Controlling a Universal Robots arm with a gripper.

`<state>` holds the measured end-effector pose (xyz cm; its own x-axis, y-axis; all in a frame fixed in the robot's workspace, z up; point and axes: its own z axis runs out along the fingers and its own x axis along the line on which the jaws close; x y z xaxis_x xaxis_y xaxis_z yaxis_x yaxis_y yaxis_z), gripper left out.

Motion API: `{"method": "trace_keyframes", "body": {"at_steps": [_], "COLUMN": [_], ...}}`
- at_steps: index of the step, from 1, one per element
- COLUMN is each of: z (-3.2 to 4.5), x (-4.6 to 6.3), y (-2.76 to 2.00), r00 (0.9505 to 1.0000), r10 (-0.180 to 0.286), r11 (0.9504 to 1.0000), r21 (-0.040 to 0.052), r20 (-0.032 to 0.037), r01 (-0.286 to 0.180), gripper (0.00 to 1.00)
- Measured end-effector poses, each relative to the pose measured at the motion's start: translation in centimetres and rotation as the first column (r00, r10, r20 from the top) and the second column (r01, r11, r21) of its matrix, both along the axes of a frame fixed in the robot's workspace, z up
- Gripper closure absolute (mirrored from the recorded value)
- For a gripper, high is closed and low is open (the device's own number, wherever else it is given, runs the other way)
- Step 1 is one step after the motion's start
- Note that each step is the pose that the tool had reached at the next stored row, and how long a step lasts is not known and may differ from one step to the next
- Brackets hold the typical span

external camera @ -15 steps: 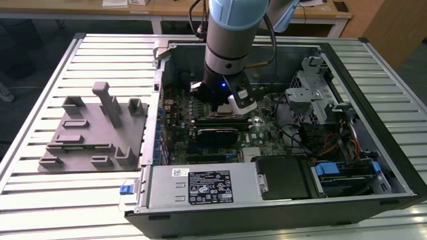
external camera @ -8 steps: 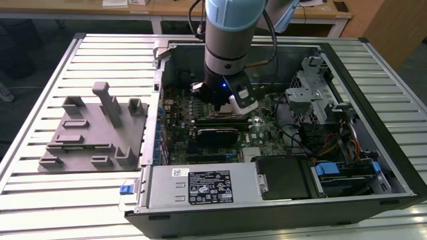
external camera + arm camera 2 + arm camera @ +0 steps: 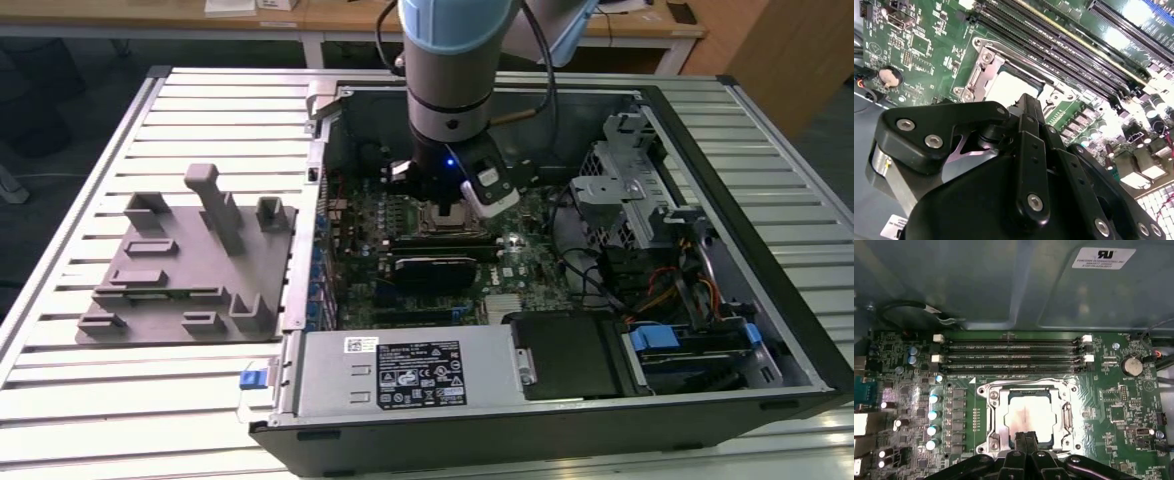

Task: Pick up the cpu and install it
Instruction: 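Install the second cpu locking lever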

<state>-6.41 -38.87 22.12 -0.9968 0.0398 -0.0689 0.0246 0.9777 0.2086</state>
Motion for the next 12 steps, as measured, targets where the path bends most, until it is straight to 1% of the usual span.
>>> {"method": "trace_keyframes", "body": {"at_steps": [5,9,11,12], "z": [-0.04,-0.08,-0.09,-0.10], "x": [0.2,0.4,0.5,0.5], "y": [0.54,0.96,1.26,1.51], "r00": [1.0000,1.0000,1.0000,1.0000], "r10": [-0.004,-0.008,-0.009,-0.009], "r11": [0.9995,0.9984,0.9979,0.9977], "r21": [-0.0327,-0.0565,-0.0647,-0.0678], "r20": [0.0000,0.0002,0.0002,0.0003], "r01": [0.004,0.008,0.009,0.009], "gripper": [0.89,0.89,0.89,0.89]}}
